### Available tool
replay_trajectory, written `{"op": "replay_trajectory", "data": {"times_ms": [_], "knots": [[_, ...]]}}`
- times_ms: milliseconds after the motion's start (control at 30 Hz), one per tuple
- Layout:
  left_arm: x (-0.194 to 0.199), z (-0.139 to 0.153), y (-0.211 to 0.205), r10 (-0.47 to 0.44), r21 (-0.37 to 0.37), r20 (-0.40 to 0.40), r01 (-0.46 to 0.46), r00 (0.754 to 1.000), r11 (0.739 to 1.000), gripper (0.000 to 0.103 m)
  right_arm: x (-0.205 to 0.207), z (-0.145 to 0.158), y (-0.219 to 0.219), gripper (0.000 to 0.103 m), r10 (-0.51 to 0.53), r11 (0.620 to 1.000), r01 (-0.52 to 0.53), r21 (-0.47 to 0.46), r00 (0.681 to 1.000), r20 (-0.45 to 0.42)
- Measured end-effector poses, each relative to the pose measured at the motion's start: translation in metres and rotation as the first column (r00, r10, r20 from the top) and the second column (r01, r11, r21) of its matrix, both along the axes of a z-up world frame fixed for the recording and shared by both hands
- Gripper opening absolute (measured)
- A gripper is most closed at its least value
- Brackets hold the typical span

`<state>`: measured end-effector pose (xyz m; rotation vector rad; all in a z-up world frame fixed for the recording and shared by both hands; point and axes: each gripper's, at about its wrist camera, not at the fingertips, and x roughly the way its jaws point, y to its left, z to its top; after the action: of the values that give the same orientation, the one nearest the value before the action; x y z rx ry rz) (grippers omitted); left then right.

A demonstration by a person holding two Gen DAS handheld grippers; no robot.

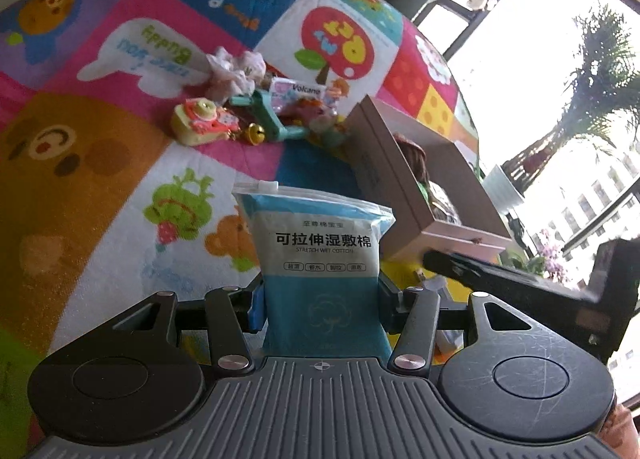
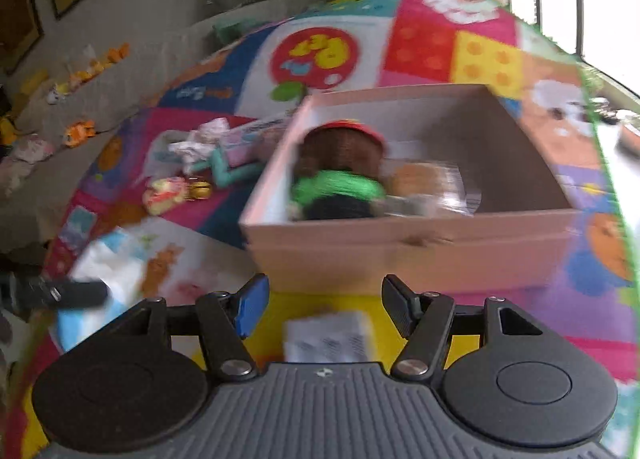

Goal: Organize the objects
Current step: 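Carry the blue pack into the pink box and open the left tool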

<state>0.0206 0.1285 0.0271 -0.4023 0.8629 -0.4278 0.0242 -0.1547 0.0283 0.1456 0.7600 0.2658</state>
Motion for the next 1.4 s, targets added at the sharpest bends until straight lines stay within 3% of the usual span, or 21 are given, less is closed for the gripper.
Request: {"op": "replay_trajectory", "data": {"times_ms": [200,367,567,700,833,900,967,1067,1167,1267,1400], "knots": [[-0.001,0.0,0.004,0.012,0.003,-0.002,-0.012,1.0,1.0,0.056,0.007,0.005,0.035,0.064,0.106,0.994,-0.107,0.026,0.994,0.034],[-0.002,-0.002,0.01,0.026,0.002,-0.004,-0.026,1.0,1.0,0.056,-0.019,0.019,0.022,0.065,0.112,0.989,-0.102,-0.106,0.989,0.098],[0.001,-0.008,-0.002,-0.003,0.018,-0.011,0.003,1.0,1.0,0.056,-0.049,0.0,0.006,0.067,0.131,0.969,-0.127,-0.21,0.991,0.004],[-0.005,-0.004,-0.018,-0.048,0.041,0.007,0.048,0.999,0.998,0.056,-0.041,-0.013,-0.001,0.067,0.068,0.983,-0.074,-0.168,0.997,-0.037],[-0.01,0.003,-0.028,-0.064,0.081,0.027,0.061,0.998,0.995,0.056,-0.035,-0.018,0.008,0.047,0.092,0.975,-0.098,-0.198,0.995,-0.04],[-0.01,0.011,-0.033,-0.074,0.087,0.036,0.071,0.997,0.994,0.056,-0.04,-0.017,0.015,0.047,0.117,0.965,-0.121,-0.231,0.993,-0.034],[-0.005,0.024,-0.042,-0.106,0.08,0.053,0.101,0.993,0.992,0.056,-0.046,-0.009,0.009,0.047,0.127,0.97,-0.13,-0.205,0.992,-0.027],[0.012,0.053,-0.071,-0.166,0.08,0.115,0.157,0.979,0.984,0.056,-0.057,0.017,-0.018,0.047,0.081,0.989,-0.076,-0.126,0.996,0.035],[0.043,0.071,-0.116,-0.203,0.048,0.149,0.199,0.968,0.979,0.056,-0.069,0.036,-0.042,0.047,-0.002,0.993,0.017,-0.118,0.992,0.124],[0.083,0.065,-0.168,-0.173,0.009,0.111,0.173,0.979,0.985,0.056,-0.08,0.043,-0.058,0.047,-0.064,0.986,0.092,-0.142,0.98,0.19],[0.123,0.036,-0.231,-0.112,0.023,0.079,0.111,0.991,0.994,0.056,-0.086,0.037,-0.074,0.047,-0.12,0.982,0.144,-0.123,0.976,0.182]]}}
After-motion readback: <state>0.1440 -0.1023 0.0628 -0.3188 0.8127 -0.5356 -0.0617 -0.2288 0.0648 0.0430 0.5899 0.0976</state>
